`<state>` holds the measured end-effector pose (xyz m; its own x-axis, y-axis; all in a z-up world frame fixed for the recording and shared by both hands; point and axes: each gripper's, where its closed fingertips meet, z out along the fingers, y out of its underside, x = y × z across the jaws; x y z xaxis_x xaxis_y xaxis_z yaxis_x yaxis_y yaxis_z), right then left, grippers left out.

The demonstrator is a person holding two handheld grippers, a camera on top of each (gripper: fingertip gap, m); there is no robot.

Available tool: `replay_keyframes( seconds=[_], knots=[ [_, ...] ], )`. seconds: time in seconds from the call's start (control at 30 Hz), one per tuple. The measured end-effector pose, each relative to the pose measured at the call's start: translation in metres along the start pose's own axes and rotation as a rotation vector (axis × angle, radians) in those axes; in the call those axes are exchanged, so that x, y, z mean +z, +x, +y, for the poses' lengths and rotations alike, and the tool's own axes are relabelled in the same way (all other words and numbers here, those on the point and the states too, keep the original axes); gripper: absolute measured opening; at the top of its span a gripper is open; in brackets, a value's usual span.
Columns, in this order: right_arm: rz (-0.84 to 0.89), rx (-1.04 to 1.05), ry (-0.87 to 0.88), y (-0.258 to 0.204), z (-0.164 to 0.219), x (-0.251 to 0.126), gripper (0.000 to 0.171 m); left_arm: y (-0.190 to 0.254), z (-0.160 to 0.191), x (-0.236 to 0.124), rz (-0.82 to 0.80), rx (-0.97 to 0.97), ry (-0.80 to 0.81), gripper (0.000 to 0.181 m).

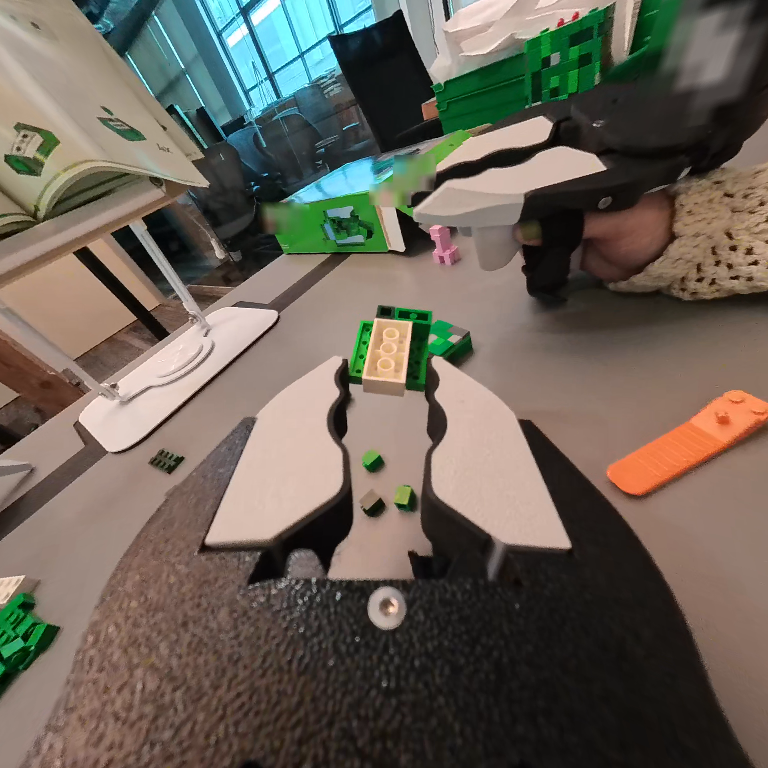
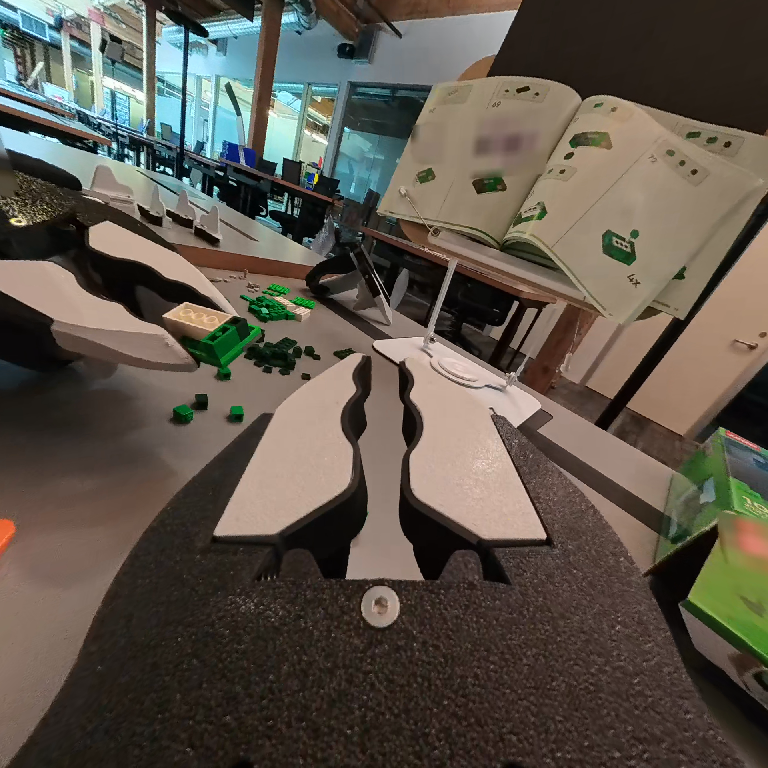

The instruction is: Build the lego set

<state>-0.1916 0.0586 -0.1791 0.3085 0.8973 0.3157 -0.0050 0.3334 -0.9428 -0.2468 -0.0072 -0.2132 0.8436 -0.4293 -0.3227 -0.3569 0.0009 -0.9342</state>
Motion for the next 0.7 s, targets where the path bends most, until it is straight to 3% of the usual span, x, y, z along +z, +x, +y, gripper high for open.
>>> replay_keyframes(
  seconds=[0.37,0.53,0.7],
  knots=[
    [0.068,0.034,0.016,0.013,-0.001,-0.004,0.008,-0.007,0.002,0.000,-0.044,-0.031,-0.017,0.036],
    [0.096,0.046,0.014,0.019,0.000,-0.004,0.007,-0.024,0.004,-0.004,-0.169,-0.062,-0.021,0.035],
    [0.141,0.080,0.024,0.028,0.000,-0.007,0.007,-0.028,0.004,-0.005,-0.197,-0.070,-0.020,0.036]
  ],
)
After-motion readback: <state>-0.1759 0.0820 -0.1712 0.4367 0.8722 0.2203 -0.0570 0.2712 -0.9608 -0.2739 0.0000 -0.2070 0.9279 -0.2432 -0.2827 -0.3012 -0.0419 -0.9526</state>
